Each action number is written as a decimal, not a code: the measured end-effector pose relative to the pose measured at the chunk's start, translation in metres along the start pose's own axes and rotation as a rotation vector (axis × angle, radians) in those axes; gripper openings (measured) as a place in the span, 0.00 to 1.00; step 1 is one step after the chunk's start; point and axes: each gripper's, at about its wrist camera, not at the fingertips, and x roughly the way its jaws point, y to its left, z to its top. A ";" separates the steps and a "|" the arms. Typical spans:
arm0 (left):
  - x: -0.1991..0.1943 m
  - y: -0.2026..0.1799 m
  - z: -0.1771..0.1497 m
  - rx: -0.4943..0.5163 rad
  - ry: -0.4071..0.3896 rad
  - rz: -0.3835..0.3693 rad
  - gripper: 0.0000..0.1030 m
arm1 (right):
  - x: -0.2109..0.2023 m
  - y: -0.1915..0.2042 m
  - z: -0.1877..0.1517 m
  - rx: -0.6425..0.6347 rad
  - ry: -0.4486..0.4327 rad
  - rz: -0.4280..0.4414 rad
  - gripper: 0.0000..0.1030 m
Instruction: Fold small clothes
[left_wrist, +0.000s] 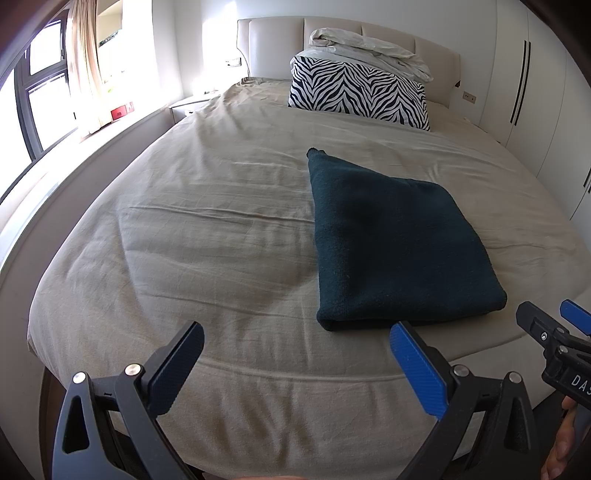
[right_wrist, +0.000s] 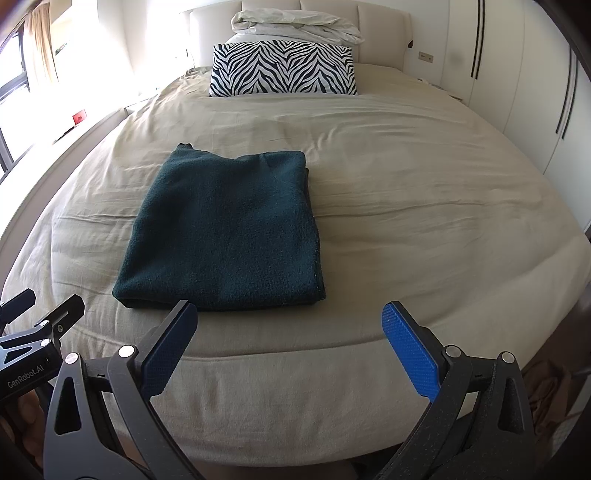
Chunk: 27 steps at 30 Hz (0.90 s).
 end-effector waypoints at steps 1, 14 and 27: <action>0.000 0.000 0.000 0.001 0.000 0.000 1.00 | 0.000 0.000 0.000 0.000 0.000 0.001 0.99; 0.001 0.004 -0.002 -0.003 0.004 0.003 1.00 | 0.001 -0.001 0.000 0.000 0.004 0.001 0.99; 0.002 0.006 -0.001 -0.003 0.006 0.003 1.00 | 0.002 -0.003 -0.001 -0.001 0.007 0.002 0.99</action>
